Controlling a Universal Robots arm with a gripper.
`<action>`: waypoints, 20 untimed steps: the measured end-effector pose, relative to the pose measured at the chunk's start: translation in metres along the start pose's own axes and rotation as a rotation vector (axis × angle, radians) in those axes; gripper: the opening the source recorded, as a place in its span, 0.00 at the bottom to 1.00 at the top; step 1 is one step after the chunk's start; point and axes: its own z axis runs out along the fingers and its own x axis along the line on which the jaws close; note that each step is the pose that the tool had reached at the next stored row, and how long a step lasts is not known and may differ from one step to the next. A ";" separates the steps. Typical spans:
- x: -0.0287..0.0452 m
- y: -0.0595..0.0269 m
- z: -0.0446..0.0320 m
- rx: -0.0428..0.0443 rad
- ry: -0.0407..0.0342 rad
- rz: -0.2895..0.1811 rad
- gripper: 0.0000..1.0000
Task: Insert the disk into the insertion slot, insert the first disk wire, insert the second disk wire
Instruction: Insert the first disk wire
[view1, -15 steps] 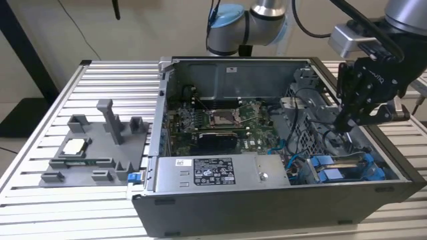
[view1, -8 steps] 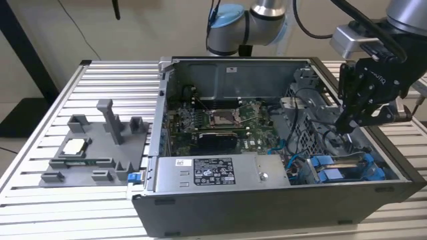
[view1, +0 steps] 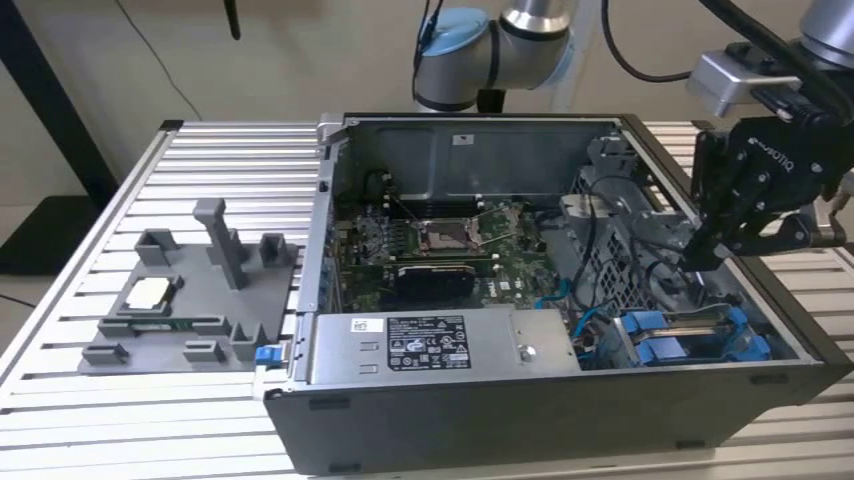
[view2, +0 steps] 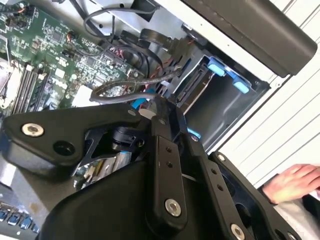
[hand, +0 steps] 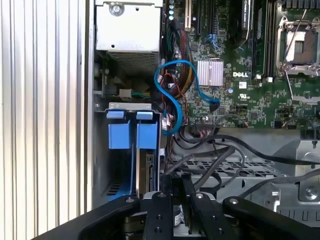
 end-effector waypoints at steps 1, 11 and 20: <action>0.0003 -0.0021 0.0009 -0.0042 0.0001 0.000 0.19; 0.0032 -0.0115 0.0147 -0.0153 -0.0005 0.000 0.19; 0.0115 -0.0183 0.0233 -0.0319 -0.0033 0.001 0.19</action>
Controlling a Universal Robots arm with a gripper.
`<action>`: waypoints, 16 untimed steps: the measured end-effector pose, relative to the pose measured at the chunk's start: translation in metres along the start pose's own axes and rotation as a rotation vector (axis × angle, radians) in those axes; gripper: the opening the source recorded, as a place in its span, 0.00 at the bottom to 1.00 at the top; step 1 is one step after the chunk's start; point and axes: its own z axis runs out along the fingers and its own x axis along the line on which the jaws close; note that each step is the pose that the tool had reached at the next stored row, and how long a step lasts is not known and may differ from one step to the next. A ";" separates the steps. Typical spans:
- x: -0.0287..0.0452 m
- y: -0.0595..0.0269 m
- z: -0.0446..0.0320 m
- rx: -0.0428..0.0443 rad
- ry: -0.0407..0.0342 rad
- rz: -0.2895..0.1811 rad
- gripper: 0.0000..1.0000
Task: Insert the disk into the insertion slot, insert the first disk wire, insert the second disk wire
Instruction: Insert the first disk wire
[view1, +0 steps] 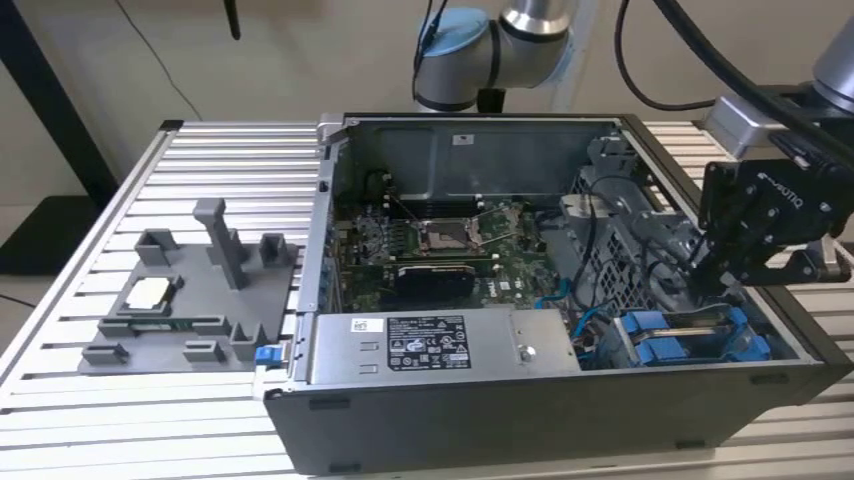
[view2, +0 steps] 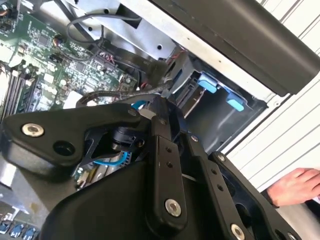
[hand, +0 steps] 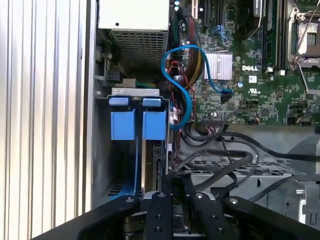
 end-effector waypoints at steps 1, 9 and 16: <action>0.0032 -0.0004 0.0003 -0.0012 -0.0012 0.000 0.19; 0.0112 -0.0042 0.0051 -0.0045 -0.0031 0.000 0.19; 0.0118 -0.0077 0.0084 -0.0049 -0.0041 0.013 0.19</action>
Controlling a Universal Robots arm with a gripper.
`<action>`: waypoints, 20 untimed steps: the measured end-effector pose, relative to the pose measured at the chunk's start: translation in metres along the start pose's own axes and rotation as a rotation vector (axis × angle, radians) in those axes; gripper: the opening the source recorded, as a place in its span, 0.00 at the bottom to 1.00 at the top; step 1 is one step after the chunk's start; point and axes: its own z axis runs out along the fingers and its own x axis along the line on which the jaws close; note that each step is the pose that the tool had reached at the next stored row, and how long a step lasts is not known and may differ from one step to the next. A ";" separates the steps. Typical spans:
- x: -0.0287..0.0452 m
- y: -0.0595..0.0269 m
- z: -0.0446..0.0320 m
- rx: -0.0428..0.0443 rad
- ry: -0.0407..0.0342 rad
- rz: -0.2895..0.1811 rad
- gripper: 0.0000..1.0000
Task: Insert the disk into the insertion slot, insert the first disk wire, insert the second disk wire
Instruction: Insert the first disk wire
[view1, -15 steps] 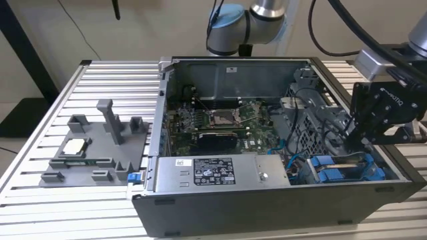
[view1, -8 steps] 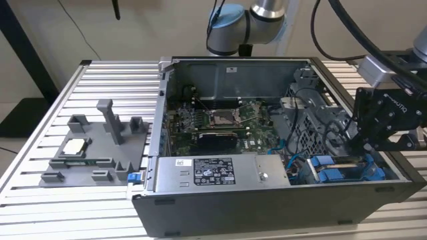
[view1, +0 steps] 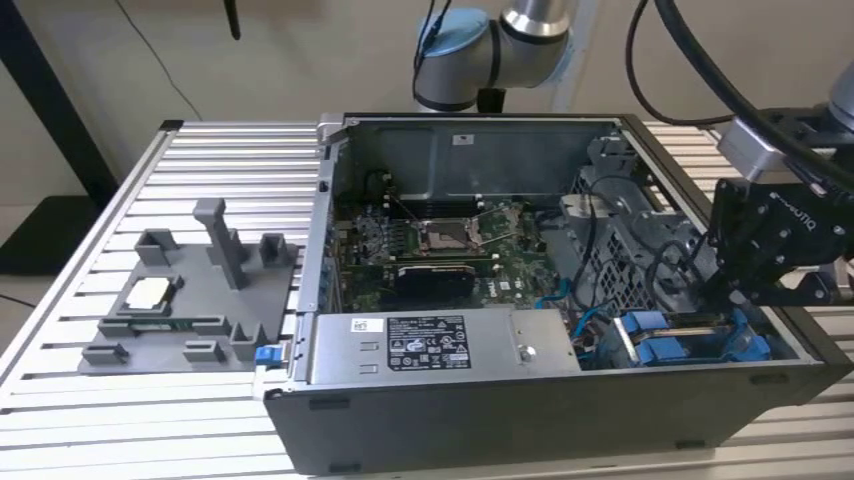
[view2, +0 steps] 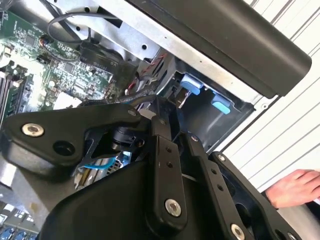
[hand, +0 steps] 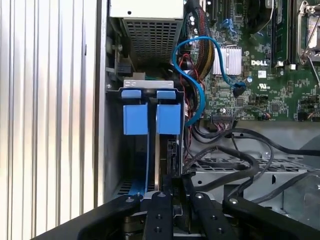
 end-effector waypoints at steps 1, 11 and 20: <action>0.0000 -0.0001 0.0006 -0.0001 -0.0003 0.003 0.19; 0.0001 -0.0005 0.0039 -0.0002 -0.0006 0.010 0.19; 0.0002 -0.0011 0.0063 0.0001 -0.0015 0.019 0.19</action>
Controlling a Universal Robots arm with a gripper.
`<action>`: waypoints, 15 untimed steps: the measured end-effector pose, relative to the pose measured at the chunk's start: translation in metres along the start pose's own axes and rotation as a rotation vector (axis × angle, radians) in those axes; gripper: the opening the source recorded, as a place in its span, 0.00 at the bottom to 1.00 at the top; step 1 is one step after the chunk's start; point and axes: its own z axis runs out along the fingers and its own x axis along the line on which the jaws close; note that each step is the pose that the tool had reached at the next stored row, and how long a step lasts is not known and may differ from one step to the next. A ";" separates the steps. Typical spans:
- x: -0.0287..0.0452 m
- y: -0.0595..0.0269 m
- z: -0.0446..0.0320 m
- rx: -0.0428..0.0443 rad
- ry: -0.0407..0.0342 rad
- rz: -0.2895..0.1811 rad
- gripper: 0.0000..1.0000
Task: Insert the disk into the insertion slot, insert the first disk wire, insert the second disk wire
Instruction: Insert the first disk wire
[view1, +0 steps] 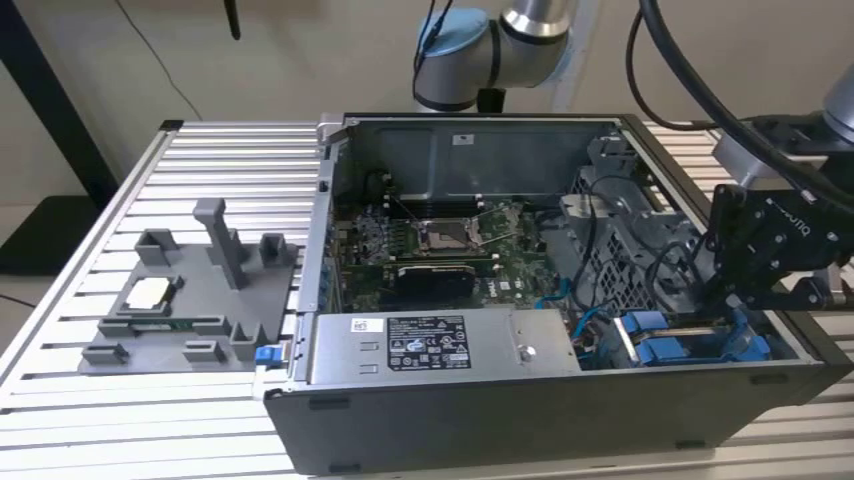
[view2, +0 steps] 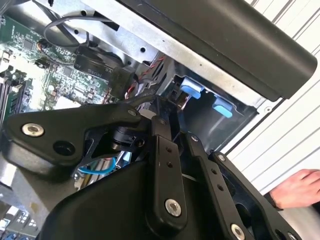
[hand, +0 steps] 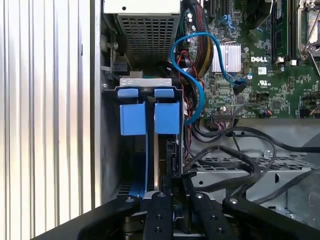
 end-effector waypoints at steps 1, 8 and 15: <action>0.0000 -0.0001 0.0003 0.0000 0.0000 0.001 0.19; 0.0006 -0.0007 0.0046 0.0004 -0.0008 0.012 0.19; 0.0013 -0.0011 0.0068 0.0004 -0.0010 0.015 0.27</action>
